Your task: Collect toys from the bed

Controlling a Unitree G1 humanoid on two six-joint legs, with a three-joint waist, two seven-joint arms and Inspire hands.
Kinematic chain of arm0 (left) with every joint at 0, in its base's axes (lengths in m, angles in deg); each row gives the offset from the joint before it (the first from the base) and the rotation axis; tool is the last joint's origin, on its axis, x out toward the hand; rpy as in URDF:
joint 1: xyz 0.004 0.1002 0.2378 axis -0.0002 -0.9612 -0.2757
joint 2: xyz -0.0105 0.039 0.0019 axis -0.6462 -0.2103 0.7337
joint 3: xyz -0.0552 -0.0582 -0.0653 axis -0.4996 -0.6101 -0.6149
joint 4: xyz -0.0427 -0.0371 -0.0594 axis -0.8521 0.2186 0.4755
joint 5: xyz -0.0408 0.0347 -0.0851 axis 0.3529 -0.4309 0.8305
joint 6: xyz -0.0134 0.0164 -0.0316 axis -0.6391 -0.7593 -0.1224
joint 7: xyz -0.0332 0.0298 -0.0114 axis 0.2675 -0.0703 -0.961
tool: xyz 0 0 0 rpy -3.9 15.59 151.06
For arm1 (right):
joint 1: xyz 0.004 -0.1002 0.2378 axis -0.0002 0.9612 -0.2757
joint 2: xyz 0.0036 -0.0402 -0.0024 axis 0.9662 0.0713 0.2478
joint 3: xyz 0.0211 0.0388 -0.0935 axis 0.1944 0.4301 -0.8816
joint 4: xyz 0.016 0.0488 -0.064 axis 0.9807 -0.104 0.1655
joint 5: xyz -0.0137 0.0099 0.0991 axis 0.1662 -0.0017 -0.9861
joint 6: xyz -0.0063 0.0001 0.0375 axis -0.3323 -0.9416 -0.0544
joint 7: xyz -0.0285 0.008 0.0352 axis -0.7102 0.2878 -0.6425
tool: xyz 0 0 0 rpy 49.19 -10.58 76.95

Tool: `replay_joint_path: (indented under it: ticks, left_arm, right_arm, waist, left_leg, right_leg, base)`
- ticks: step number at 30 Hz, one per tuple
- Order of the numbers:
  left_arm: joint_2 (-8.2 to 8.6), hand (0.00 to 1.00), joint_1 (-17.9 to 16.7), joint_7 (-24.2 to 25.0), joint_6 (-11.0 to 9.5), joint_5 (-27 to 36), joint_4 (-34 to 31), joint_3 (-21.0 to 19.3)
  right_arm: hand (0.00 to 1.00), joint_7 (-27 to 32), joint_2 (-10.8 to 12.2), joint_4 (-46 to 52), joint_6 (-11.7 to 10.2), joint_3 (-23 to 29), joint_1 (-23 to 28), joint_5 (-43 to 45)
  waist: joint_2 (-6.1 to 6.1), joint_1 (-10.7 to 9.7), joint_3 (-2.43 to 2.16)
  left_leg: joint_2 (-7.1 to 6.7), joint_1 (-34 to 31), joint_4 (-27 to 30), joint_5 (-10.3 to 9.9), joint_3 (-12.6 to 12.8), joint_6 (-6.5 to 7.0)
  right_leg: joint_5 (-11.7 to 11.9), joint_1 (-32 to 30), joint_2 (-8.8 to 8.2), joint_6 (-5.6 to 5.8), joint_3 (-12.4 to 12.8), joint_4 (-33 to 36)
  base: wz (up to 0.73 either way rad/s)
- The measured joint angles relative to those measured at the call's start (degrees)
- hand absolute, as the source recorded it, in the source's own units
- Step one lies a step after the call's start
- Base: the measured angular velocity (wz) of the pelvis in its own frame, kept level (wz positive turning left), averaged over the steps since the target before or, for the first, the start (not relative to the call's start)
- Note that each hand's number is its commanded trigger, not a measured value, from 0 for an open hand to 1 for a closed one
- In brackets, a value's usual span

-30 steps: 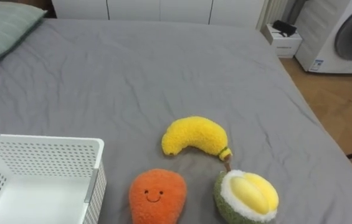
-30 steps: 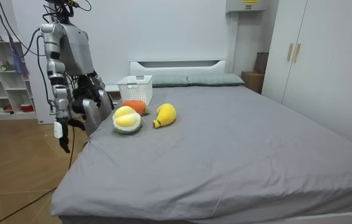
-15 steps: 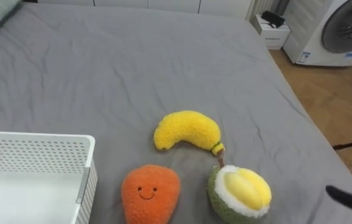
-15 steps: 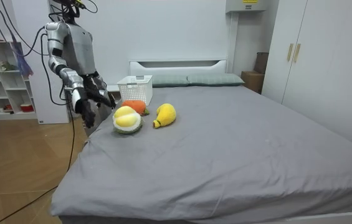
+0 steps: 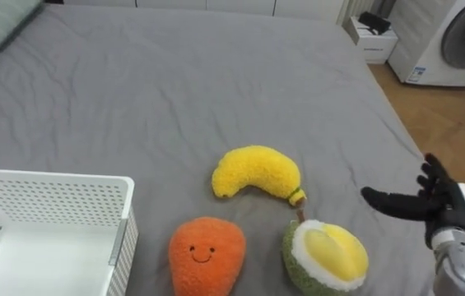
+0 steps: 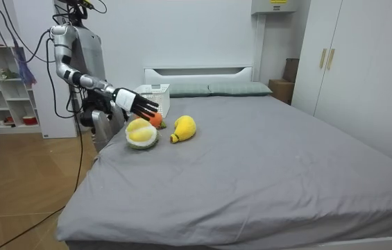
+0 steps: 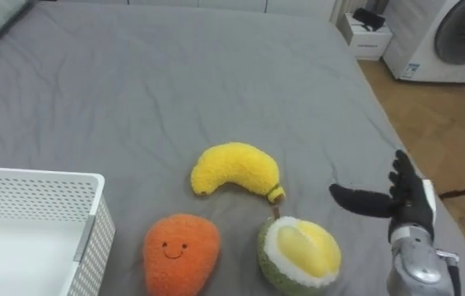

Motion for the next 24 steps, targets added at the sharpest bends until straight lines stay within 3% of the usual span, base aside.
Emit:
replay_joint_path:
  ticks: [8,16,24]
  left_arm:
    - [0.26,0.0,-0.1,0.0,2.4,0.2,0.1,1.0]
    - [-0.17,0.0,0.4,0.2,2.7,0.1,-0.9,2.1]
    - [-0.23,0.0,1.4,1.5,2.7,0.1,-2.7,2.3]
  right_arm:
    - [0.0,-7.6,1.2,-10.8,2.2,-2.0,-1.5,13.3]
    - [0.0,-15.5,2.2,-14.1,2.8,-8.2,-1.5,19.8]
    - [0.0,-19.4,2.7,-17.0,2.9,-8.7,-1.4,22.3]
  waist:
    - [-0.8,0.7,0.12]
    - [-2.45,0.8,0.17]
    - [-2.47,1.6,0.21]
  left_leg:
    - [-0.56,-0.2,0.5,0.0,-1.7,0.05]
    - [-0.49,-0.5,0.8,0.0,-2.0,0.04]
    - [-0.46,-0.2,0.9,-0.1,-2.5,0.13]
  right_leg:
    - [0.0,0.8,-0.43,0.02,-1.8,-0.8]
    - [0.0,1.2,-0.52,0.01,-2.9,-0.9]
    - [0.1,1.8,-0.67,0.03,-3.2,-0.9]
  base:
    - [0.09]
    - [0.05]
    - [0.01]
